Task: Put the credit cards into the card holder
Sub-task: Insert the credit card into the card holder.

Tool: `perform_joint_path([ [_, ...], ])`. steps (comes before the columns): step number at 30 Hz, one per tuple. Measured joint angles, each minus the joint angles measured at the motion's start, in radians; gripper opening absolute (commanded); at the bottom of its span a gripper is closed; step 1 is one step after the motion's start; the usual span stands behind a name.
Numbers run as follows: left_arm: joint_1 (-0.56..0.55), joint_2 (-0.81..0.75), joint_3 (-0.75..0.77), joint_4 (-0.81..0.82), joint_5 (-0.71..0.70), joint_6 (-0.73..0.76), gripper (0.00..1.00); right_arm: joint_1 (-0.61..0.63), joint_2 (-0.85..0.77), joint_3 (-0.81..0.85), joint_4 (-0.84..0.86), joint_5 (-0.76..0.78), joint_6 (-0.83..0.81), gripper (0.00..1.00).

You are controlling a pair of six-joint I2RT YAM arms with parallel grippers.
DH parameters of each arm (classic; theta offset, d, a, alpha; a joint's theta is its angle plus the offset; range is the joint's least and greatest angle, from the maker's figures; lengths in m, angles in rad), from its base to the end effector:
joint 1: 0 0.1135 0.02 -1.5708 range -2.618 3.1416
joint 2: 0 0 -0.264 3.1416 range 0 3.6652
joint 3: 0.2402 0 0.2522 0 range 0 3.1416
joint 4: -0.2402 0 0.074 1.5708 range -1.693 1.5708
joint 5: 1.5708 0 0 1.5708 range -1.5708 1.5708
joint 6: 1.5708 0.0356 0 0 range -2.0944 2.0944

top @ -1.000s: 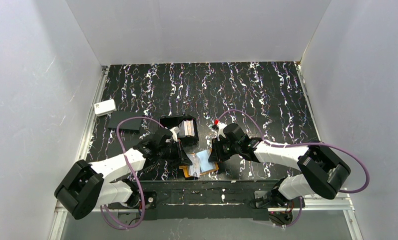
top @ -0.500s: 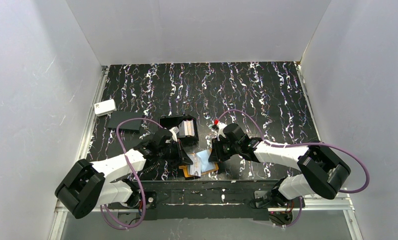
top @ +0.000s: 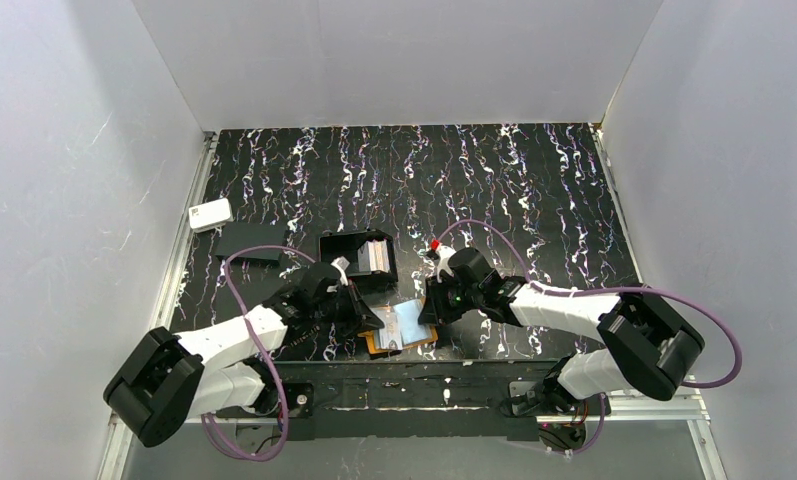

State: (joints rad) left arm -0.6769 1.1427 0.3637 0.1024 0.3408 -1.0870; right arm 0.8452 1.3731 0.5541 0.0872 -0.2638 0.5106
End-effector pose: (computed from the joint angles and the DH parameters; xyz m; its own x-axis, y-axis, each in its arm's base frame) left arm 0.1568 -0.1413 0.1569 -0.9295 -0.3234 -0.1774 -0.0630 0.6130 -0.7876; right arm 0.1655 0.2006 0.1620 -0.8027 -0.1940 -0.5639 -0.5257 0.6766 0.5156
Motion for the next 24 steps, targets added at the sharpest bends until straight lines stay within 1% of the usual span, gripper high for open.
perform_joint_path([
  [5,0.001,-0.008,-0.018,0.016,-0.02,-0.017,0.0,-0.001,-0.011,-0.01,-0.001,0.0,0.002,0.26],
  [15,0.001,0.028,-0.031,0.126,-0.014,-0.032,0.0,-0.005,-0.011,-0.016,-0.013,0.007,0.002,0.25],
  [24,0.002,0.042,-0.046,0.169,-0.015,0.011,0.0,-0.005,-0.011,-0.016,-0.013,0.003,0.002,0.28],
])
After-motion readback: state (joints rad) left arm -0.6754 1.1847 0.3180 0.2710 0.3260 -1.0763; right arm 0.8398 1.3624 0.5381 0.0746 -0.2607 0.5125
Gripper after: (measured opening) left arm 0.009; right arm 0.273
